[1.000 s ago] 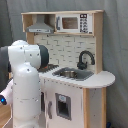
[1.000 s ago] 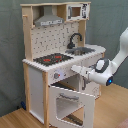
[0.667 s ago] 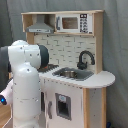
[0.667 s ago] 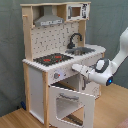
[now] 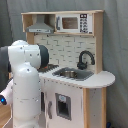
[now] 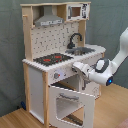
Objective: Play with the kitchen
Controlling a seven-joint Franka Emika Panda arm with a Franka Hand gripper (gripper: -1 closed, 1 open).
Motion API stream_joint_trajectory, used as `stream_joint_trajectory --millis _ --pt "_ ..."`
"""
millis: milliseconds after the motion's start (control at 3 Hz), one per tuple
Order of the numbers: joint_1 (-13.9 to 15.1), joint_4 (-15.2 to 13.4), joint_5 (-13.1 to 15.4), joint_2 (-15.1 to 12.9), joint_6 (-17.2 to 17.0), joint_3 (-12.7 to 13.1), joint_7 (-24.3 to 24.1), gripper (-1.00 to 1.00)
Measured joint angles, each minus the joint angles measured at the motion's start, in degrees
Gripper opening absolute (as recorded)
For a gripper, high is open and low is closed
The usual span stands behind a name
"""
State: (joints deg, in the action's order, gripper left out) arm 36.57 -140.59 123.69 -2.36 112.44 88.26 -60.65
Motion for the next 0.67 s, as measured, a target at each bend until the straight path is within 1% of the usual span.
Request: stream_joint_trajectory --millis 667 --pt "0.0 0.0 0.0 0.0 0.0 0.0 -11.5 -1.00"
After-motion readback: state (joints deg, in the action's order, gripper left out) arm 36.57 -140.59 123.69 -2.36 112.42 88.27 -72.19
